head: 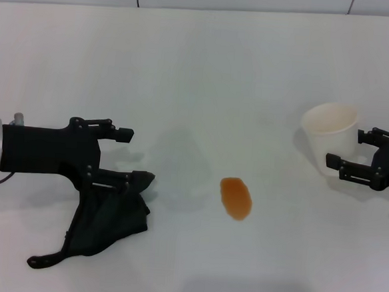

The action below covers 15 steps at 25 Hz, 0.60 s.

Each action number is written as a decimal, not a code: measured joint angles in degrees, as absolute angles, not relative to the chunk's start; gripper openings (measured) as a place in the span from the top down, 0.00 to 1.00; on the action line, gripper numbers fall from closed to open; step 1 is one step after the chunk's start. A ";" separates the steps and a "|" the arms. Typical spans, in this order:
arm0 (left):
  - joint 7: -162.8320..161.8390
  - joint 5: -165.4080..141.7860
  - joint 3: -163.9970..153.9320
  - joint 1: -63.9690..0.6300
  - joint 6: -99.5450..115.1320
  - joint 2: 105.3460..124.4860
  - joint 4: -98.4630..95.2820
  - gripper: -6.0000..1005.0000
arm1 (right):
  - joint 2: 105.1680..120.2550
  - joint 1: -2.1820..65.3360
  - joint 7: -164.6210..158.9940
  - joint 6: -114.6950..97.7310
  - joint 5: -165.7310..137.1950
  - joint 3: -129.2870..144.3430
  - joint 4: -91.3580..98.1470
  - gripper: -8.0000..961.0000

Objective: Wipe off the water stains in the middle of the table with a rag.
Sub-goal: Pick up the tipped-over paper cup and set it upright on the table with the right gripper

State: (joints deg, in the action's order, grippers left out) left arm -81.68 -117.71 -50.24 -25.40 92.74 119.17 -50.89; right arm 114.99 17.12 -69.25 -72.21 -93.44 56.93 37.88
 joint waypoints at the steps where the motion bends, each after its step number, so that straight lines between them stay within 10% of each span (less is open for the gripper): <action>1: -81.69 -117.72 -50.26 -25.40 92.73 119.16 -50.89 0.14 | 114.98 17.12 -69.25 -72.14 -93.47 56.97 37.87 0.19; 15: -81.81 -117.77 -50.27 -25.64 92.63 119.08 -50.89 0.14 | 114.79 16.18 -70.28 -73.79 -94.99 57.01 38.16 0.19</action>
State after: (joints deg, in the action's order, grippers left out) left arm -81.81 -117.77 -50.27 -25.64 92.63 119.08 -50.89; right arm 114.79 16.18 -70.28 -73.79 -94.99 57.01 38.16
